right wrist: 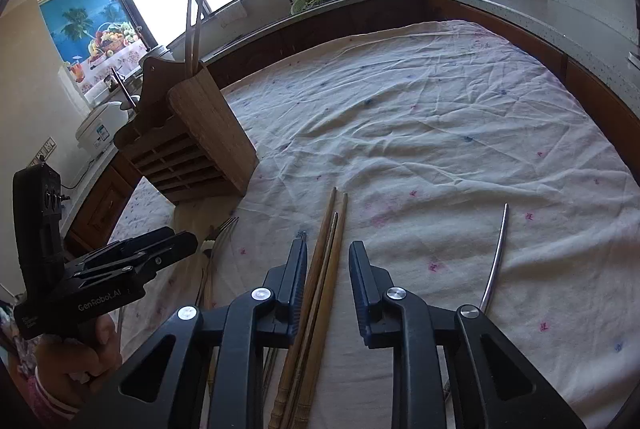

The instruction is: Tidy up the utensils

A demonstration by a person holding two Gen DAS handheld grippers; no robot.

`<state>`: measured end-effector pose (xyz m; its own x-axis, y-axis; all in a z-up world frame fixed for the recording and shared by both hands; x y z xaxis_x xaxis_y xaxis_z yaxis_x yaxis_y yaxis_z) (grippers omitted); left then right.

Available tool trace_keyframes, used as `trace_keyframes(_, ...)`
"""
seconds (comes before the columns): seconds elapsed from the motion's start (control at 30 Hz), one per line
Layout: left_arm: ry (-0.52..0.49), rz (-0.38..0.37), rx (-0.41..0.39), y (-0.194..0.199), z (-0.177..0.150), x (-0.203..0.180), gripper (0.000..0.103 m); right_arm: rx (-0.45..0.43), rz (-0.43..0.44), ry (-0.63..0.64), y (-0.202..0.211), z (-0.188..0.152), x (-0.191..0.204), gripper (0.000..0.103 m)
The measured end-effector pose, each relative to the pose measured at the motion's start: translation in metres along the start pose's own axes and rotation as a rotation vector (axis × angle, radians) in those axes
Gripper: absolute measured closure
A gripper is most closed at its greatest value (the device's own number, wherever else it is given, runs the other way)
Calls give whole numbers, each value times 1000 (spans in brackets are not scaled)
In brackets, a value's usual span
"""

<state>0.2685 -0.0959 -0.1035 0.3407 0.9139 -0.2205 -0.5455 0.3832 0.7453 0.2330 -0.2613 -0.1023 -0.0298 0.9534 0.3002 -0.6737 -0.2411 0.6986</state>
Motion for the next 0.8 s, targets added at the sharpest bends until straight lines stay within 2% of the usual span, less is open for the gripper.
trace_keyframes(0.13,-28,10,45,-16,0,0,56,31,-7,0,-15,3,-2,84)
trace_keyframes(0.27,-47,10,89,-27,-3,0,71,68,-27,5,-29,4,-5,88)
trace_keyframes(0.47,-75,9,88,-28,-2,-1,77,122,-60,41,-53,3,-4,91)
trace_keyframes(0.8,-71,-2,76,-26,-3,0,79,114,-102,85,-61,8,0,97)
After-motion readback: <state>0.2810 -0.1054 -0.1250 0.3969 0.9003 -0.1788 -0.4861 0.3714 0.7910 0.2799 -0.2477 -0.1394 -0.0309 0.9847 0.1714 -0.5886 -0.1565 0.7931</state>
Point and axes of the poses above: each gripper's, at about its wrist camera, not at the fingertips, and y roughly against the way its jaws point, x to its left, z to its top, the point moved 7 cm from there along -y, roughly the way its jaws point, and after that the axes turned 2 degrees about -z, right-handed, at the moved point
